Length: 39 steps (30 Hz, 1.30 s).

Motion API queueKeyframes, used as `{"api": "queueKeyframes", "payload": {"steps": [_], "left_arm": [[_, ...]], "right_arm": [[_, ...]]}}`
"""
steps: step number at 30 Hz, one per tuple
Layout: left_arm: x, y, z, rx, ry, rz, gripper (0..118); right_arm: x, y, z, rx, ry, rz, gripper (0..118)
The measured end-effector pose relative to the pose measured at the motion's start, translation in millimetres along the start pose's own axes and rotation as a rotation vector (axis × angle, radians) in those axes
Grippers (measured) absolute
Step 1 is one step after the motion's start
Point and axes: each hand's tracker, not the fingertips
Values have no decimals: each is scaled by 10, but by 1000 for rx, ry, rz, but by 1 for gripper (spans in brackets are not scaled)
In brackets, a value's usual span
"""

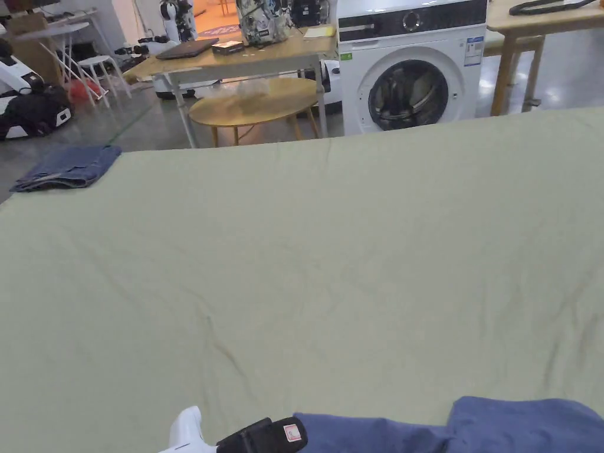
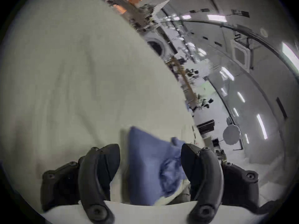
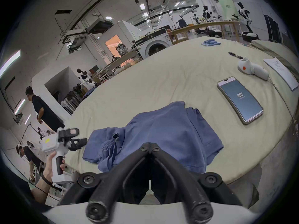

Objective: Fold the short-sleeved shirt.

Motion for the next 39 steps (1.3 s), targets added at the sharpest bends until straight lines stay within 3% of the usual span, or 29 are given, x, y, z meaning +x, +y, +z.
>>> {"api": "queueKeyframes", "payload": {"steps": [2, 3, 4, 5, 9, 11, 17, 20, 22, 24, 29, 32, 35, 38, 39], "left_arm": [[-158, -135, -280, -70, 6, 49, 76], [-171, -184, -314, -37, -73, 55, 66], [-149, -210, -361, 12, -147, 89, 40], [-161, -228, -477, -36, -165, 165, 3], [15, -420, -495, -52, -176, 226, 2], [49, -329, -193, 64, -193, 265, 2], [383, 8, 979, 274, -110, 53, 2], [639, 88, 1303, 338, 53, -70, 2], [826, 73, 1228, 328, 102, -158, 2], [898, 8, 910, 247, -1, -152, 2], [1025, -359, -399, -32, -132, -111, 2], [1202, -598, -934, -157, -108, -172, 4], [1312, -628, -975, -152, -186, -199, 45], [1292, -515, -796, -95, -266, -139, 43], [1268, -499, -740, -67, -250, -135, 28]], "right_arm": [[-18, -3, 0, -5, -2, -1, 0], [-60, 3, 18, -4, -2, 4, 0], [-84, 6, 34, -1, -3, 9, 0], [-98, 12, 48, 2, -1, 15, 0], [-116, 41, 61, 9, -3, 20, 0], [-134, 59, 77, 16, -4, 25, 0], [-100, 87, -15, 4, 20, 18, 0], [-111, 83, -69, -12, 35, 14, 0], [-136, 78, -84, -15, 43, 20, 0], [-163, 78, -92, -18, 52, 24, 0], [-248, 77, -33, 4, 78, 6, 0], [-276, 50, 32, 12, 61, 17, 0], [-192, 5, 63, 9, 44, 10, 0], [-121, -31, 74, 7, 31, -13, 0], [-81, -57, 67, 4, 31, -21, 0]]}}
